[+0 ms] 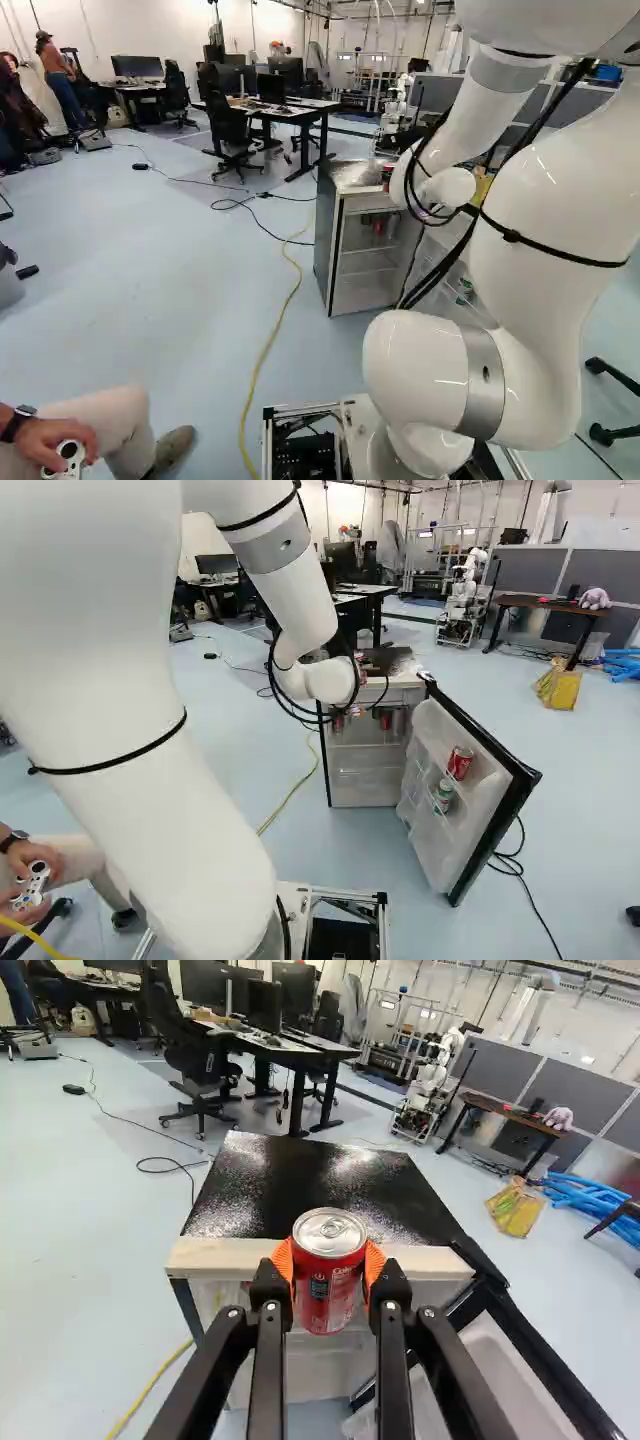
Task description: Grab a drink from the fridge
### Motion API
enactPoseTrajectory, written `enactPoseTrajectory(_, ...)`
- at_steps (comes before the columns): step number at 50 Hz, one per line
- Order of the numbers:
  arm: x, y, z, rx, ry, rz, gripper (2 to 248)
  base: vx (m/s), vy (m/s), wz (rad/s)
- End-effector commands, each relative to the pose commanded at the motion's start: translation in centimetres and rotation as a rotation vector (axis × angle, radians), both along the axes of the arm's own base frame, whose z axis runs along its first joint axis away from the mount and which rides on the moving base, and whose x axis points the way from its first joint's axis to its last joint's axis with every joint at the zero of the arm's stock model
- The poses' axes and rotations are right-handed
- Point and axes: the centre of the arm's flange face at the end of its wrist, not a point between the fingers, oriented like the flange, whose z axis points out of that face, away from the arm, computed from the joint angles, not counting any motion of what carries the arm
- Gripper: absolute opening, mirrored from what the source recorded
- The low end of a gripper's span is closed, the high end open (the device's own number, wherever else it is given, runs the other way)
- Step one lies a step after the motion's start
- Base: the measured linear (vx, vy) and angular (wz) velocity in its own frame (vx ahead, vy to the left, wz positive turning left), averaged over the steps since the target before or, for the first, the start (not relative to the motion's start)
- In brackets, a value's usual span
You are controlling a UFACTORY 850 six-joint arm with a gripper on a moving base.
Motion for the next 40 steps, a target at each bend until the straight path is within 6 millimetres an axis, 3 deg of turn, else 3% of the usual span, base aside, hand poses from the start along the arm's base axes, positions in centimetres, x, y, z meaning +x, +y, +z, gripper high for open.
enactPoseTrajectory(40, 3.1, -0.5, 0.0, 0.010, -0.008, -0.005, 88, 0.000, 0.000, 0.000)
